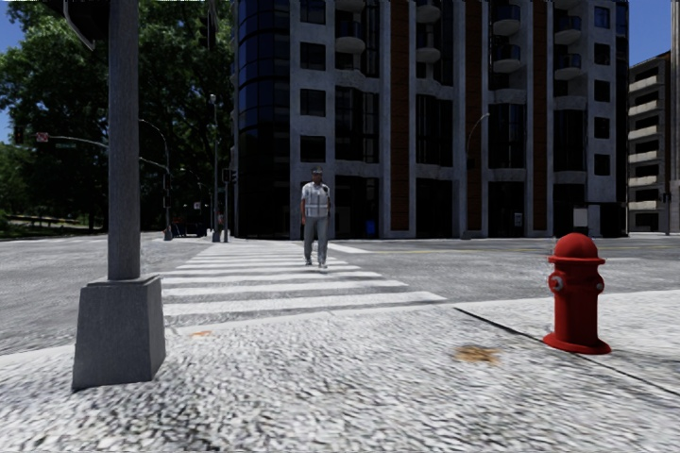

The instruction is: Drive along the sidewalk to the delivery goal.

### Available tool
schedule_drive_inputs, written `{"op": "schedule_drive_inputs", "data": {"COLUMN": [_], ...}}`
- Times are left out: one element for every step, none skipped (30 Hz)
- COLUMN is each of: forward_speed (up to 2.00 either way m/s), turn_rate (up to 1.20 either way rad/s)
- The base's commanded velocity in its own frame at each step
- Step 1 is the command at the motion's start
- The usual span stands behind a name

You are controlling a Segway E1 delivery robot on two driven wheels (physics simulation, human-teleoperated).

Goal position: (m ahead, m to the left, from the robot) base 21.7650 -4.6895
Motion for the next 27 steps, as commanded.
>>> {"op": "schedule_drive_inputs", "data": {"forward_speed": [2.00,2.00,2.00,2.00,2.00,2.00,2.00,2.00,2.00,2.00,2.00,2.00,2.00,2.00,2.00,2.00,2.00,2.00,2.00,2.00,2.00,2.00,2.00,2.00,2.00,2.00,2.00], "turn_rate": [0.27,0.27,0.28,0.28,0.28,0.28,0.28,0.28,0.28,0.28,0.28,0.28,0.28,0.28,0.28,0.28,0.28,0.30,0.30,0.36,0.40,0.42,0.42,0.47,0.47,0.47,0.47]}}
